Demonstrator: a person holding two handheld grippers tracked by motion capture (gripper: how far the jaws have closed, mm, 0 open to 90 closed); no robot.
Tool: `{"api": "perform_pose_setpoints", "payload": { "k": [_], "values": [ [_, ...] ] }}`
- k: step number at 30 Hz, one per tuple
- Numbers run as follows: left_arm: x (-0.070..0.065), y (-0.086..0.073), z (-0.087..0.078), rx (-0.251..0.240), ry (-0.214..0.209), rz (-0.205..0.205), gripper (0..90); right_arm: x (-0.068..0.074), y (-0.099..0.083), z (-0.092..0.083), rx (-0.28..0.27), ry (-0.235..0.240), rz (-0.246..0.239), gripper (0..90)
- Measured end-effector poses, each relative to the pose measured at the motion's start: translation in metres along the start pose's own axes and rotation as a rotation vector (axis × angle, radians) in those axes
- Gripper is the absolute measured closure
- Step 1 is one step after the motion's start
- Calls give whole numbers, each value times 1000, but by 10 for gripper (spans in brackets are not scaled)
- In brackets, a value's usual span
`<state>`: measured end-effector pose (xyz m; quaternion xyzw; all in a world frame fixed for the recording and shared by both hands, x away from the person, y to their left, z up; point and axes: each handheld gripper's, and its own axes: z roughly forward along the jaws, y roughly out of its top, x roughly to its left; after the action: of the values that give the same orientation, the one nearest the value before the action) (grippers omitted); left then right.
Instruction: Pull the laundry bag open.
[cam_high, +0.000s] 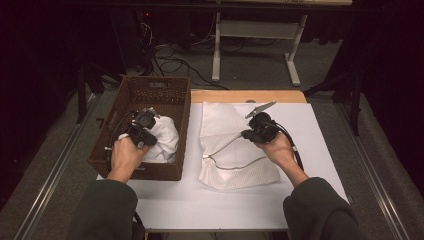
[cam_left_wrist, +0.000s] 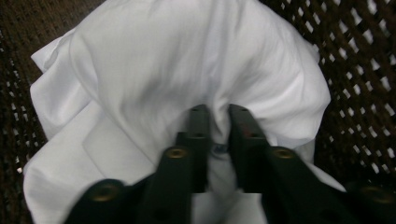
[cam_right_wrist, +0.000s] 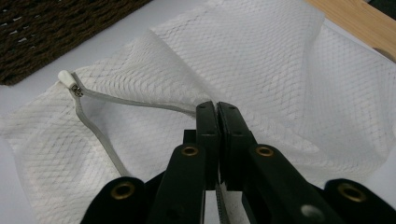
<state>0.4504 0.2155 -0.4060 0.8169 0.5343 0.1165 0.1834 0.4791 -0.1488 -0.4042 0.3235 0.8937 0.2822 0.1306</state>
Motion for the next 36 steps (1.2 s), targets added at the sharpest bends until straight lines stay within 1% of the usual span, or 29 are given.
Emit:
{"api": "perform_pose_setpoints", "payload": {
  "k": [1, 3, 4, 5, 6, 7, 9, 11, 13, 14, 15, 17, 18, 19, 20, 23, 28, 31, 34, 36],
  "values": [
    [1, 0, -1, -9, -11, -12, 573, 0, 0, 0, 1, 0, 2, 888],
    [1, 2, -4, -42, -15, -37, 447, 1, 0, 1, 0, 1, 5, 888],
    [2, 3, -4, -61, -12, -45, 395, 1, 0, 1, 1, 2, 7, 888],
    [2, 4, -5, -73, -7, -49, 350, 1, 1, 2, 2, -1, -1, 888],
    [2, 5, -4, -78, -8, -57, 320, 2, 1, 3, 7, 1, 6, 888],
    [2, 7, -2, -74, -8, -63, 287, 2, 1, 4, 4, 1, 3, 888],
    [1, 10, 3, -57, 10, -67, 236, 3, 1, 5, 11, 1, 4, 887],
    [0, 14, 9, -33, 45, -66, 201, 4, 2, 7, 9, 5, -2, 887],
    [0, 17, 17, -5, 99, -58, 174, 4, 2, 8, 11, 2, -7, 887],
    [2, 18, 22, 10, 120, -60, 153, 5, 2, 8, 12, 3, -4, 887],
    [4, 18, 25, 19, 123, -66, 145, 5, 2, 8, 14, 3, -3, 887],
    [11, 19, 34, 53, 126, -91, 102, 4, 2, 8, 14, 2, -3, 887],
    [13, 19, 37, 63, 121, -100, 78, 2, 1, 7, 12, 1, -6, 887],
    [17, 19, 42, 81, 115, -116, 62, 2, 1, 7, 12, 3, 4, 887],
    [21, 18, 46, 98, 107, -132, 38, 1, 1, 7, 11, 2, 2, 887],
    [29, 17, 58, 132, 80, -161, 2, 0, 0, 8, 13, 3, 8, 887],
    [32, 21, 71, 157, 70, -159, 0, 0, 0, 8, 18, 1, 3, 887],
    [34, 24, 77, 171, 60, -163, 0, -1, -1, 8, 17, -5, 10, 887],
    [37, 25, 83, 187, 28, -185, 0, 1, -1, 7, 17, -7, 16, 887],
    [38, 26, 89, 208, 0, -201, 0, 1, -2, 7, 21, -10, 19, 887]
  ]
}}
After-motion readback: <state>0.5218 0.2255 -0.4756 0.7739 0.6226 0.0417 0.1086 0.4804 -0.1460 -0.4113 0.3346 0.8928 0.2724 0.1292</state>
